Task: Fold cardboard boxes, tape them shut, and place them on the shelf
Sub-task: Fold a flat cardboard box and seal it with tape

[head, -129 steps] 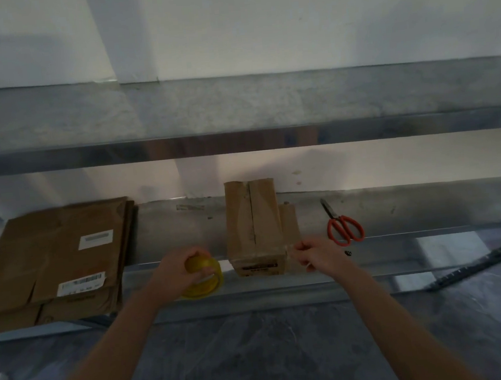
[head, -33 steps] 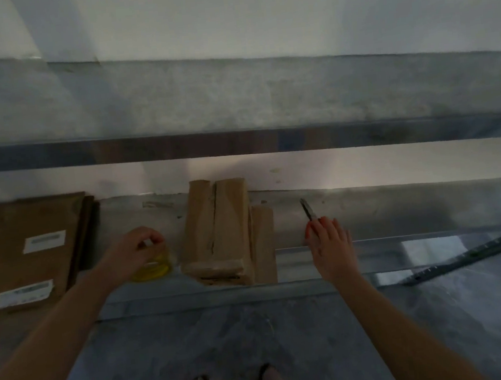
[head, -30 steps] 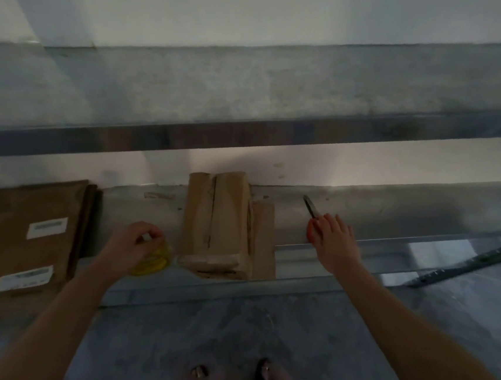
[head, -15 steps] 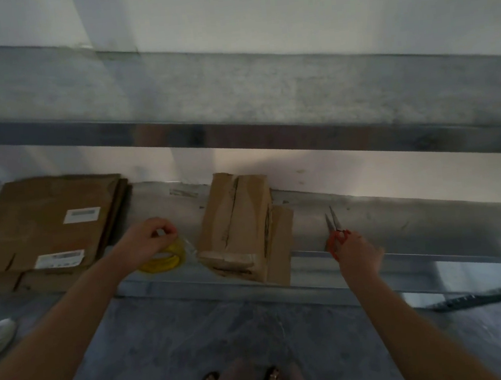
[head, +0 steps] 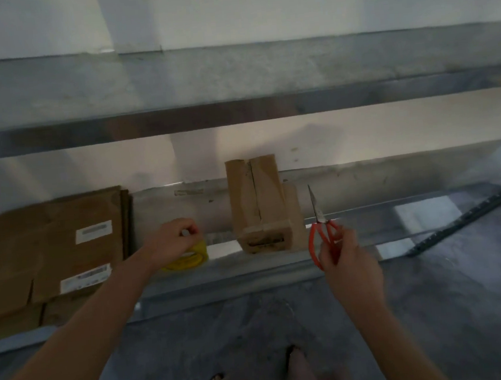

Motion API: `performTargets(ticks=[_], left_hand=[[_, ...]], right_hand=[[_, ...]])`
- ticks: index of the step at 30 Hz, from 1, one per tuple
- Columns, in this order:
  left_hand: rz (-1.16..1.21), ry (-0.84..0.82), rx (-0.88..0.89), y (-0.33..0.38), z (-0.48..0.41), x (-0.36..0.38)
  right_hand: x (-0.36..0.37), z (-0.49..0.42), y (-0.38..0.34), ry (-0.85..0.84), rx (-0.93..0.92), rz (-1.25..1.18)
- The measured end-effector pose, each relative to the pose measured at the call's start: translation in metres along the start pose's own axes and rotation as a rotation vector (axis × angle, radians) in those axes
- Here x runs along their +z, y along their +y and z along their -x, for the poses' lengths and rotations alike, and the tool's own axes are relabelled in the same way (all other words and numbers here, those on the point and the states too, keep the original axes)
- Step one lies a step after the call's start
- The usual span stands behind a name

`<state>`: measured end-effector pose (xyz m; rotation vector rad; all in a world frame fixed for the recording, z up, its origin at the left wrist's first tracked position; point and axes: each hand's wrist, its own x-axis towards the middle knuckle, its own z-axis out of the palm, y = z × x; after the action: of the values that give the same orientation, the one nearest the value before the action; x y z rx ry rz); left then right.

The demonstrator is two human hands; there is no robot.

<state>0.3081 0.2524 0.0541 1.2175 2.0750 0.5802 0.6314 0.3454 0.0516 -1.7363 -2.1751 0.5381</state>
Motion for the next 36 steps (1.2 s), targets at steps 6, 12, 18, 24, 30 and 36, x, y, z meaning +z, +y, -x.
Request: performTargets(ticks=[6, 12, 18, 24, 30, 36], left_hand=[[-0.007, -0.019, 0.021, -0.011, 0.006, 0.001], [0.016, -0.012, 0.028, -0.014, 0.008, 0.007], [0.057, 0.004, 0.029, -0.015, 0.005, 0.008], [0.057, 0.035, 0.028, -0.013, 0.001, 0.003], [0.029, 0.046, 0.03, -0.012, -0.001, 0.0], [0.007, 0.038, 0.042, -0.011, -0.002, 0.002]], right_hand=[[0.025, 0.084, -0.055, -0.196, 0.012, -0.168], [0.074, 0.108, -0.062, -0.56, 0.342, -0.627], [0.083, 0.098, -0.068, -0.748, 0.389, -0.764], [0.085, 0.086, -0.079, -0.792, 0.44, -0.873], [0.099, 0.073, -0.086, -0.764, 0.496, -0.867], [0.102, 0.061, -0.093, -0.779, 0.562, -0.943]])
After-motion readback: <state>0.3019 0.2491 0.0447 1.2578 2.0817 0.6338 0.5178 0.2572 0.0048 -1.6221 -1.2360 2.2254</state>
